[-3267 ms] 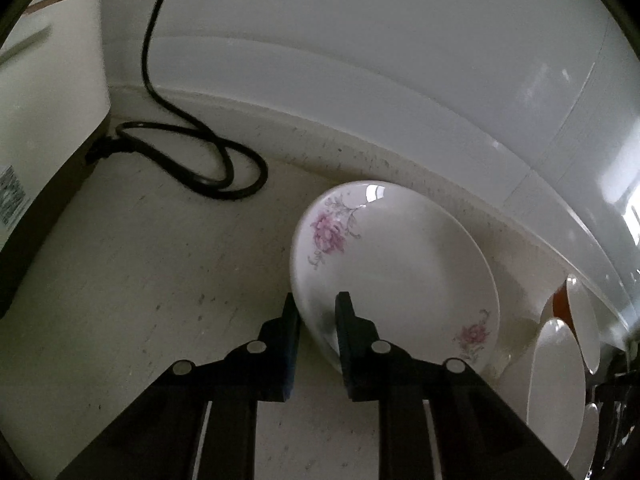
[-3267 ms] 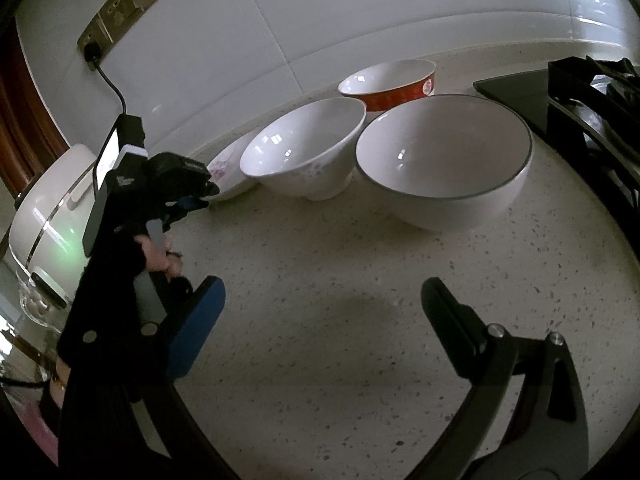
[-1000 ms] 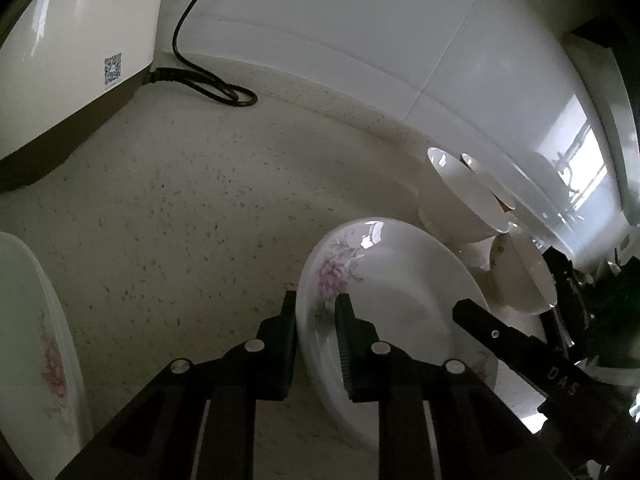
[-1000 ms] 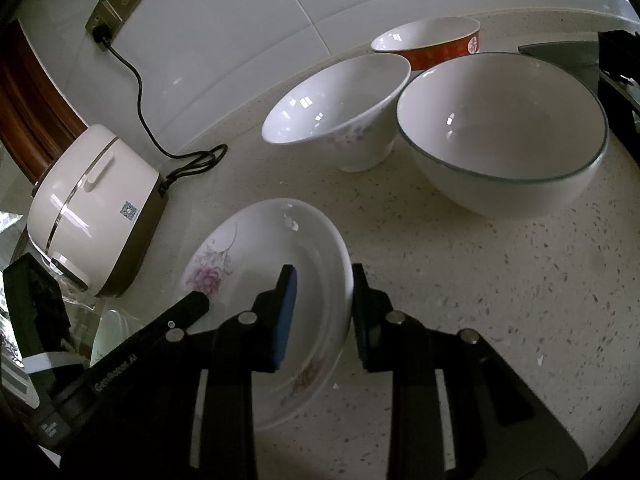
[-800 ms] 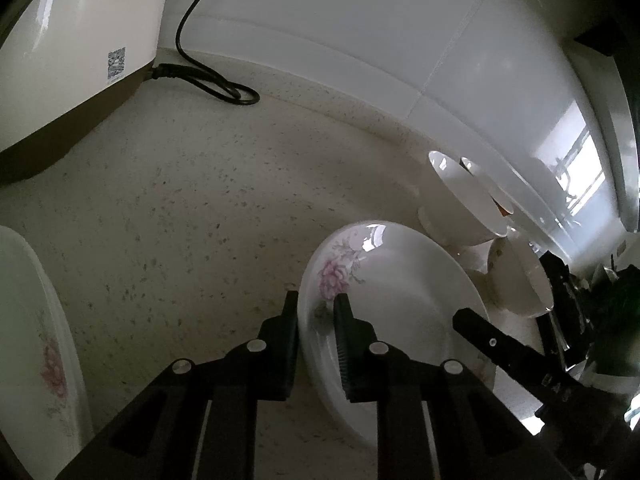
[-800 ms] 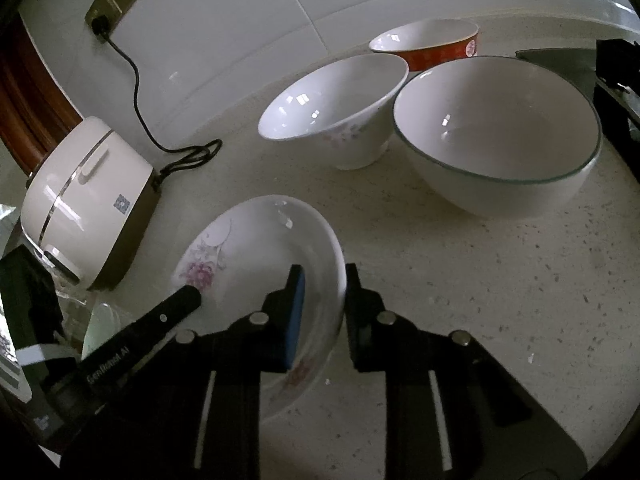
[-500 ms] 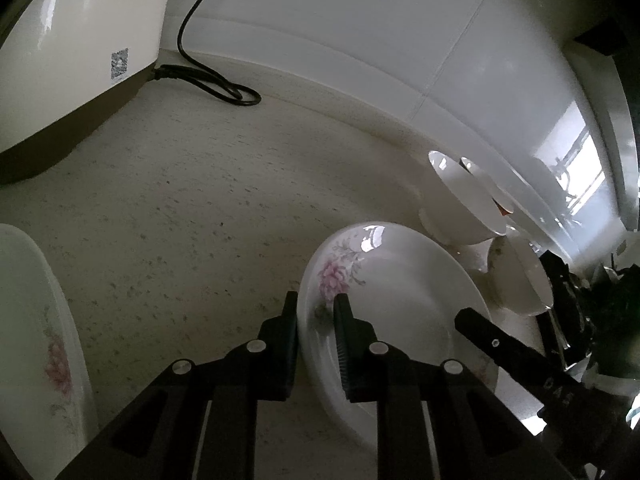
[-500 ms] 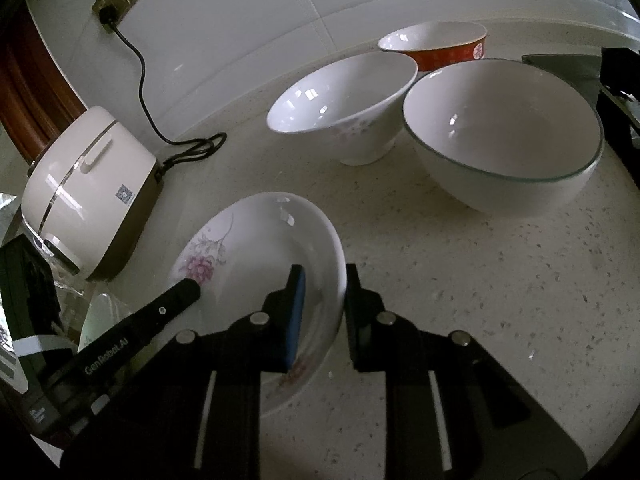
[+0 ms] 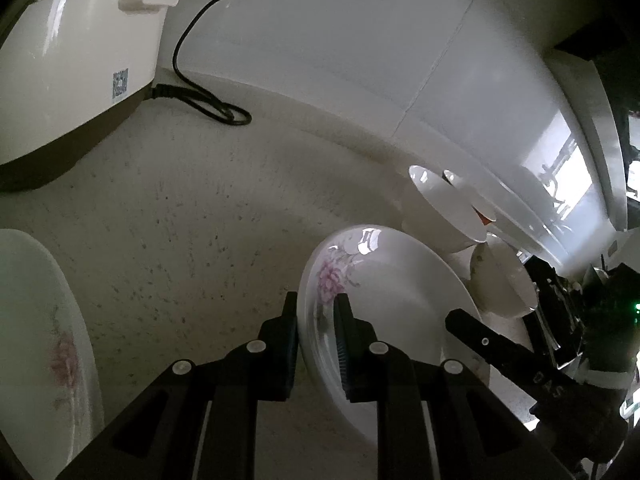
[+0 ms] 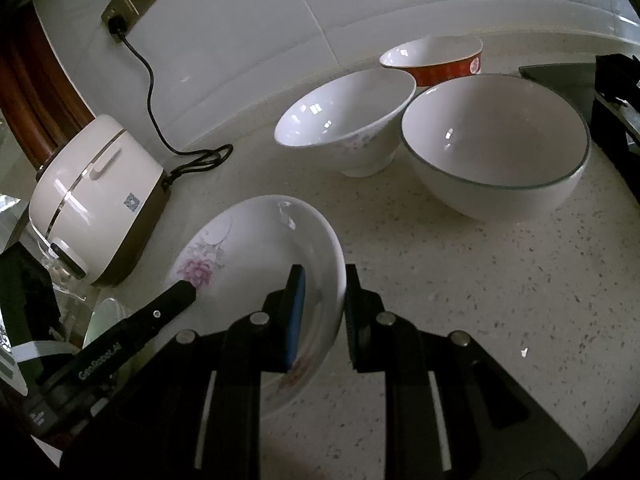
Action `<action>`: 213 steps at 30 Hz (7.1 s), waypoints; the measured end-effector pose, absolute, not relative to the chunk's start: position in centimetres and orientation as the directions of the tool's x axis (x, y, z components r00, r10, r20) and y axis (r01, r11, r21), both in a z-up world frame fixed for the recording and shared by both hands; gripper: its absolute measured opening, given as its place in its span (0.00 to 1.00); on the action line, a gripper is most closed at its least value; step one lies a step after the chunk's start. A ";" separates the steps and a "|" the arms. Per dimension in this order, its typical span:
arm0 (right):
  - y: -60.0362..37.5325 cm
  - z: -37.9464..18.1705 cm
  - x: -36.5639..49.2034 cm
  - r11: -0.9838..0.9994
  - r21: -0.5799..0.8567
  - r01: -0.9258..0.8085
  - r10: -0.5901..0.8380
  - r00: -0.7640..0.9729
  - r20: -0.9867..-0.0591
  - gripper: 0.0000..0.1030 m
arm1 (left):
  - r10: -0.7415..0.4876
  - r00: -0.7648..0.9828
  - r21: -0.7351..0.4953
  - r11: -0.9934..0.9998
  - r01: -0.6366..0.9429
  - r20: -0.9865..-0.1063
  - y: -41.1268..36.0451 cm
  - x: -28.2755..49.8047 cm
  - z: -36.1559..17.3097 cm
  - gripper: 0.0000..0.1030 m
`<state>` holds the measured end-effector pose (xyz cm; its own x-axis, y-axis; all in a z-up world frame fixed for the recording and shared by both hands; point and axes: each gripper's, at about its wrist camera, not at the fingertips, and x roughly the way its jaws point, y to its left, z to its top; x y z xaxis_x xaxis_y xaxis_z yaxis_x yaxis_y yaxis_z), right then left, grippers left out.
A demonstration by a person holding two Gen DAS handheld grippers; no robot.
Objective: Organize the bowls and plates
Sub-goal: 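Carry the pinched plate with both tools over the plate stack, then lower the plate onto the stack and open both tools, then move both tools to the large green-rimmed white bowl, then pinch the bowl rim with both tools and lift it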
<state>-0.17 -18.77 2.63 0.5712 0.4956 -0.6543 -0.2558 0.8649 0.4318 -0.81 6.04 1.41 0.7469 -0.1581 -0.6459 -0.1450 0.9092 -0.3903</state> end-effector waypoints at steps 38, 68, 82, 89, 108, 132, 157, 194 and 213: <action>-15.6 4.6 -3.3 0.758 0.474 -0.448 0.652 0.542 -0.530 0.20 | -0.042 0.901 -0.485 0.853 -0.193 -0.433 10.5 -7.3 4.6 0.17; -5.3 6.1 -6.8 0.629 0.427 -0.650 0.768 0.433 -0.472 0.20 | 0.149 0.930 -0.567 0.756 -0.327 -0.337 18.9 -16.1 3.5 0.18; -0.8 5.4 -9.0 0.613 0.340 -0.713 0.756 0.404 -0.515 0.19 | 0.183 0.927 -0.608 0.710 -0.355 -0.328 21.4 -18.0 2.8 0.30; 0.1 5.3 -9.4 0.604 0.330 -0.725 0.753 0.386 -0.533 0.19 | 0.191 0.905 -0.599 0.695 -0.398 -0.379 22.1 -17.5 2.5 0.30; 0.5 4.8 -9.7 0.640 0.278 -0.716 0.696 0.388 -0.604 0.21 | 0.198 0.842 -0.538 0.690 -0.484 -0.503 21.9 -15.9 1.3 0.34; 0.8 5.7 -11.1 0.669 0.128 -0.732 0.645 0.486 -0.589 0.65 | 0.299 0.854 -0.548 0.666 -0.507 -0.426 21.3 -17.9 2.0 0.77; -7.2 6.0 -6.5 0.742 0.459 -0.489 0.665 0.625 -0.409 0.78 | 0.282 0.926 -0.520 0.767 -0.376 -0.253 17.6 -19.6 3.9 0.86; -30.6 11.5 7.0 0.972 0.083 -0.219 0.206 0.626 -0.752 0.87 | -0.308 0.728 -0.376 0.924 0.074 -0.613 -9.1 5.2 4.0 1.00; -31.2 6.3 9.0 0.914 0.315 -0.255 0.402 0.475 -0.782 0.39 | -0.353 0.674 -0.516 0.855 -0.048 -0.648 -6.9 8.3 2.1 0.70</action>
